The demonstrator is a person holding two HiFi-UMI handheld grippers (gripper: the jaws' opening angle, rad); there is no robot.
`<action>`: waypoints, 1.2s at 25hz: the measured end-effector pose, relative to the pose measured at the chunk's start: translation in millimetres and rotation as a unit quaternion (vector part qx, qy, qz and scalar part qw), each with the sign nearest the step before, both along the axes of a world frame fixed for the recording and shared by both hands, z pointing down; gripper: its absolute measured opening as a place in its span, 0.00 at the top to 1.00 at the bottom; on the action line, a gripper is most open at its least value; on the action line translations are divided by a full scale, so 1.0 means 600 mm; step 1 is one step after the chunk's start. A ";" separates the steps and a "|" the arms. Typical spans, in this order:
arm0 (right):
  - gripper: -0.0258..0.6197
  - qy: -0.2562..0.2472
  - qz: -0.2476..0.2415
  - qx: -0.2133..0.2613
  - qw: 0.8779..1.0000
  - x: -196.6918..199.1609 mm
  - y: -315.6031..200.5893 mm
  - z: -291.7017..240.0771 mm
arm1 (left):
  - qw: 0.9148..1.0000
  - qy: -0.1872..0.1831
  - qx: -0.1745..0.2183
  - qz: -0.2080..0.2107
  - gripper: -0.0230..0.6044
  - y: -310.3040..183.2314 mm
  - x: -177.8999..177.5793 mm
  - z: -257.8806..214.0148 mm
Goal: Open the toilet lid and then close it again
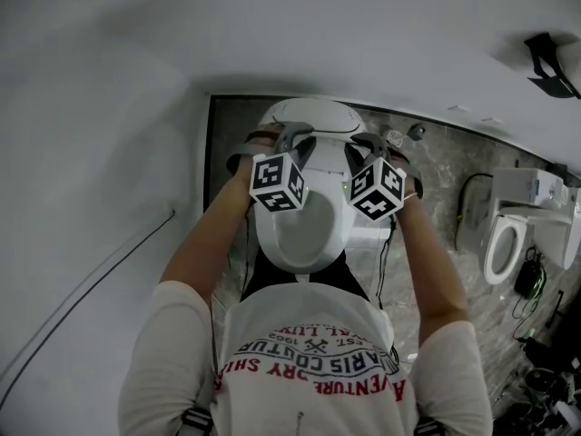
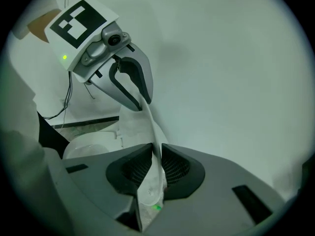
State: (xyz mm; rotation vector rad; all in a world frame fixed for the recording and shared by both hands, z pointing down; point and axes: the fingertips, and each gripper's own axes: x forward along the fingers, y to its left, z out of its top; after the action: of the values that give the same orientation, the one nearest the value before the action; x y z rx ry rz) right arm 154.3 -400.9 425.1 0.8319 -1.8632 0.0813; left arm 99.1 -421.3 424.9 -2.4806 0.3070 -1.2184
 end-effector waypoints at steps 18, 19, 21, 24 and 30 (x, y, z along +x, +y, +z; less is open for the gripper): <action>0.87 0.016 0.046 0.019 0.999 -0.054 0.150 -0.010 | 0.995 0.039 -0.020 0.093 0.90 0.161 -0.055 -0.010; 0.87 0.017 0.045 0.024 0.999 -0.057 0.161 -0.011 | 0.994 0.038 -0.021 0.097 0.90 0.172 -0.058 -0.011; 0.87 0.020 0.042 0.036 0.998 -0.061 0.183 -0.013 | 0.994 0.035 -0.019 0.104 0.90 0.193 -0.062 -0.012; 0.87 0.024 0.036 0.042 0.998 -0.068 0.220 -0.008 | 0.993 0.024 -0.013 0.113 0.91 0.232 -0.069 -0.006; 0.88 0.051 0.001 0.046 0.998 -0.080 0.300 0.012 | 0.993 0.004 0.007 0.115 0.91 0.310 -0.079 0.012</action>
State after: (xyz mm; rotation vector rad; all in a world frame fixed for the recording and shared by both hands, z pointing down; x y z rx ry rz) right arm 106.5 -220.7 432.0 0.8849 -1.7799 -0.0461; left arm 51.5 -235.1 432.1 -2.4294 0.0300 -1.1075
